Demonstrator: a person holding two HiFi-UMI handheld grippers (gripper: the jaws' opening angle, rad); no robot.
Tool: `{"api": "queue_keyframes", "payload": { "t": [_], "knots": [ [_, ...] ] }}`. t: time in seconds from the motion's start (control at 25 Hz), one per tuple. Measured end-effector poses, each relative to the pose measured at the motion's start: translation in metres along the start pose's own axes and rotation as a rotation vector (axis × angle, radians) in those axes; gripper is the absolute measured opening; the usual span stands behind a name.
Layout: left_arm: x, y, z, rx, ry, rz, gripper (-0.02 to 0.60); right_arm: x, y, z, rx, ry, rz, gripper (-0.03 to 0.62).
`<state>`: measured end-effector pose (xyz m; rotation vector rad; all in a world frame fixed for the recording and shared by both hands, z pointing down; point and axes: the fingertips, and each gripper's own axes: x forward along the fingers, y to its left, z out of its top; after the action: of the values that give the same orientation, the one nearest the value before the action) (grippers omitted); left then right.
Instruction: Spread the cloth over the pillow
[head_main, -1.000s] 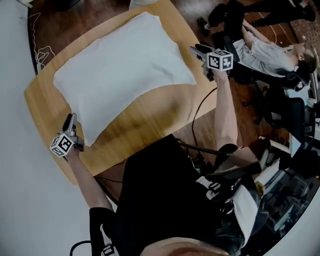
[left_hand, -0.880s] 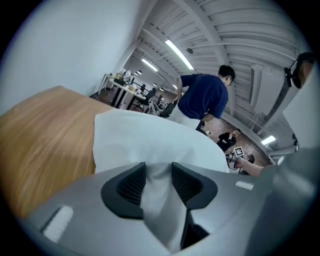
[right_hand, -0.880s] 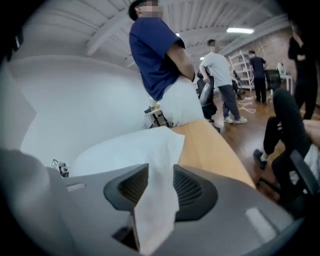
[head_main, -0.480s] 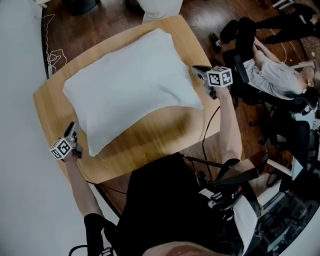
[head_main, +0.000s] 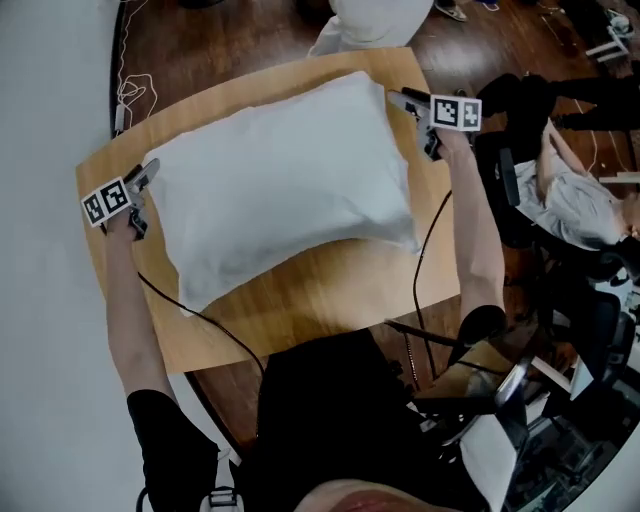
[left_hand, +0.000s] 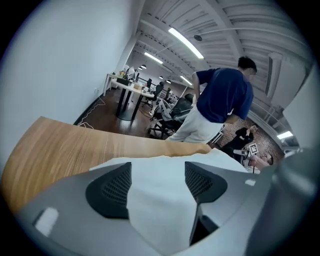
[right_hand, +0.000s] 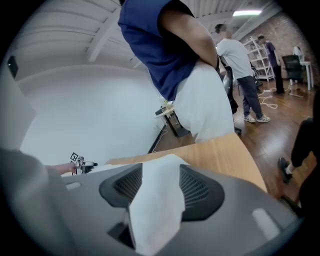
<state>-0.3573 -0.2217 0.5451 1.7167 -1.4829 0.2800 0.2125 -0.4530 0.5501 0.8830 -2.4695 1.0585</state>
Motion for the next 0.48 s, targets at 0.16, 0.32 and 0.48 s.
{"api": "queue_keyframes", "payload": {
  "t": [0.16, 0.32, 0.48],
  "knots": [
    [0.041, 0.028, -0.020, -0.049, 0.094, 0.095, 0.382, 0.060, -0.003, 0.001, -0.026, 0.096, -0.012, 0.227],
    [0.055, 0.024, -0.026, -0.068, 0.057, 0.108, 0.260, 0.072, -0.008, -0.019, -0.037, 0.201, -0.026, 0.105],
    [0.034, 0.002, 0.007, -0.012, -0.111, 0.081, 0.020, 0.034, 0.008, 0.005, -0.120, 0.083, -0.029, 0.005]
  ]
}}
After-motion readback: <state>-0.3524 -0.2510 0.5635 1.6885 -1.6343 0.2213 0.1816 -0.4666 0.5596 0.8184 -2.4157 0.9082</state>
